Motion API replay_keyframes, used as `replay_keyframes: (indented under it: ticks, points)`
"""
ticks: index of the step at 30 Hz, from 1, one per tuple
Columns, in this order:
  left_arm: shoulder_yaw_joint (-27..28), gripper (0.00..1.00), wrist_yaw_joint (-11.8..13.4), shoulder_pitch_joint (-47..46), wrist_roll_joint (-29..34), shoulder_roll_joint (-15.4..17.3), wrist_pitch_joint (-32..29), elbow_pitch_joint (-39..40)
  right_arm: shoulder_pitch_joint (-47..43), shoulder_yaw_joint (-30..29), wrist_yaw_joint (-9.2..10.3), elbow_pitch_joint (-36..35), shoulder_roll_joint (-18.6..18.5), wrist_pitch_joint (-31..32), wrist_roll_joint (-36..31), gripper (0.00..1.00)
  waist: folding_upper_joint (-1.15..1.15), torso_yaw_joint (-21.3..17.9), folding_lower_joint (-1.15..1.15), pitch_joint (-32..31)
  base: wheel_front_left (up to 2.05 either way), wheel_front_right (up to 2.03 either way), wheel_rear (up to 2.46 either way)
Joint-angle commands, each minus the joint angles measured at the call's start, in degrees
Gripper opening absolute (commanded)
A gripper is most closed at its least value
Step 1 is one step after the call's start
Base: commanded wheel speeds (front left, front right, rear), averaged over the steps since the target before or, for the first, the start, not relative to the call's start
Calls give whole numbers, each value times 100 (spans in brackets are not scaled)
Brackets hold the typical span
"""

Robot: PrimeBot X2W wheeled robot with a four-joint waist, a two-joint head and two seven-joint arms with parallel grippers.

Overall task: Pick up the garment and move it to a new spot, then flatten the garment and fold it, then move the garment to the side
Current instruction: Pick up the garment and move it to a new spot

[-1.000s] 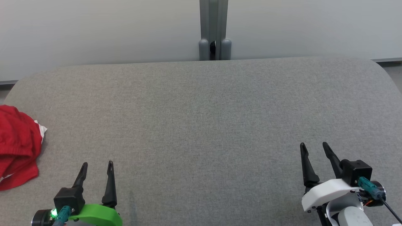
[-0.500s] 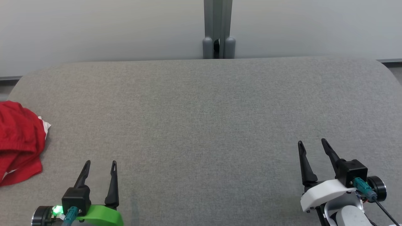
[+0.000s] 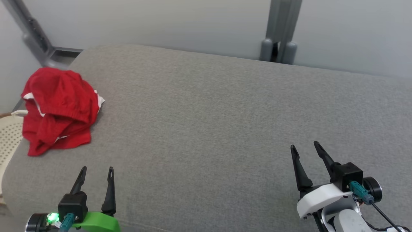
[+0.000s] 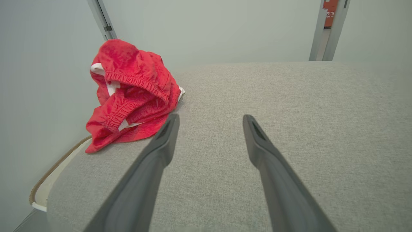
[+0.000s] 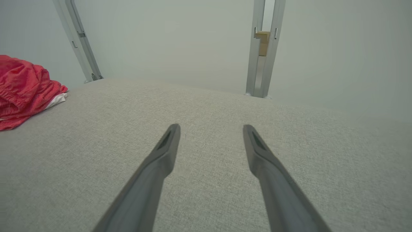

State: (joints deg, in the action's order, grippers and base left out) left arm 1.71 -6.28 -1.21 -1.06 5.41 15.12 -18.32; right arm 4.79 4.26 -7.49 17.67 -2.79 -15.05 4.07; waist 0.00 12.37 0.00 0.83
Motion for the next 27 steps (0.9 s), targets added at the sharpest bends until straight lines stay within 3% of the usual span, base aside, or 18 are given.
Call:
replay_keyframes:
  ticks: [1, 9, 19, 27]
  points:
    - [34, 100, 2, 69, -28, 46, 6, 0, 79, -24, 0, -21, -23, -19, 55, 100, 0, 841, 0, 55, 0, 0, 0]
    - [228, 100, 55, 226, -108, 71, 6, -70, 146, 239, 1, 119, -20, -19, 102, 100, 0, 1750, 0, 48, 0, 0, 0]
    - [644, 100, 168, 415, -246, -109, 6, 121, 650, 842, 1, 397, -30, -19, 35, 100, 0, 1890, 0, 358, 0, 0, 0]
    - [607, 100, 111, 81, -215, -183, 6, -197, 669, 744, 1, 415, -26, -19, -109, 100, 0, 1857, 0, 510, 0, 0, 0]
